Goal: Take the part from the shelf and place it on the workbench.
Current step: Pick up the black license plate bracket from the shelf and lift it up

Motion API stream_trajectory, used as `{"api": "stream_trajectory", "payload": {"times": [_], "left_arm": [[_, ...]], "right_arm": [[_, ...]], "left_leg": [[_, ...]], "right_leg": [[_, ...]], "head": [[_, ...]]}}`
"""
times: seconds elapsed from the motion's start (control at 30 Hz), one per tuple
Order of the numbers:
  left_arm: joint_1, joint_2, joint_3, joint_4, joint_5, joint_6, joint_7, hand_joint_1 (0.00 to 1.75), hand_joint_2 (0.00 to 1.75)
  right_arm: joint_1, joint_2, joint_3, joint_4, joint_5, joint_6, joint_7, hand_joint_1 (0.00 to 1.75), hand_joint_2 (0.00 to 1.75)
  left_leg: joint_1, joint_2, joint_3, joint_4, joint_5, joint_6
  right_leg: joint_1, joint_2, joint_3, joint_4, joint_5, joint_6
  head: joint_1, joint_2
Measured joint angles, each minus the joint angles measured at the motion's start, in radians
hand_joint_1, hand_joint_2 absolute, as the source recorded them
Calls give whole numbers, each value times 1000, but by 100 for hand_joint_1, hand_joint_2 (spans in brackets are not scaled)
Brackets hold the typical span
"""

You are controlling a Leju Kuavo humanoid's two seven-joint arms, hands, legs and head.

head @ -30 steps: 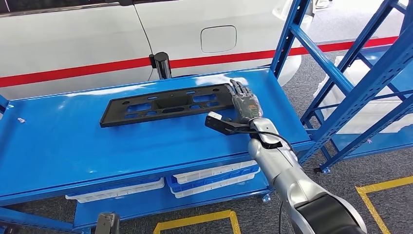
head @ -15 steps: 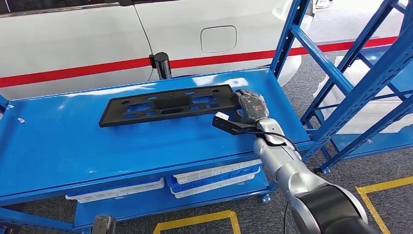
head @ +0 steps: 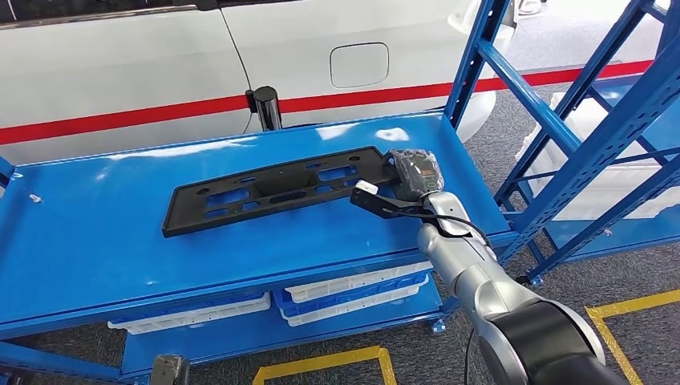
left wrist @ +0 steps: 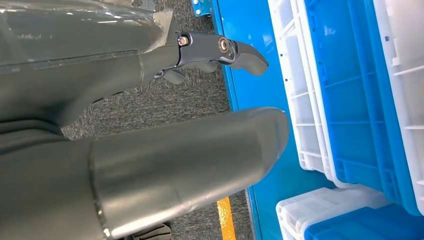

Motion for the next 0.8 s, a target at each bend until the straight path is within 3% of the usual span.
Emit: {"api": "stream_trajectory", "payload": {"times": [0.23,0.37,0.5,0.6,0.8], "left_arm": [[0,-3,-7,0,14,29,-35,0,0],[1,-16,-19,0,8,92,-72,0,0],[3,-31,-29,0,6,154,-94,0,0],[4,-40,-34,0,16,209,-118,0,0],[7,-46,-37,-1,31,215,-133,0,0]], "right_arm": [[15,-4,0,-23,-35,-23,-39,175,175],[75,-18,-1,-129,-54,-22,-44,175,175],[165,-50,-1,-323,-62,-7,-26,175,175],[254,-93,-1,-560,-85,23,-10,175,175],[352,-163,-4,-895,-108,65,1,175,175]], "left_leg": [[0,0,0,0,0,0],[0,0,-1,0,0,0],[0,-1,-2,0,0,0],[-1,-2,-4,0,0,1],[-1,-1,-4,0,-3,4]], "right_leg": [[0,0,0,0,0,0],[0,0,0,0,0,0],[0,0,-1,0,0,0],[0,-1,-2,0,-1,1],[0,0,-2,0,-1,1]], "head": [[0,0],[0,0],[0,0],[0,0],[0,0]]}}
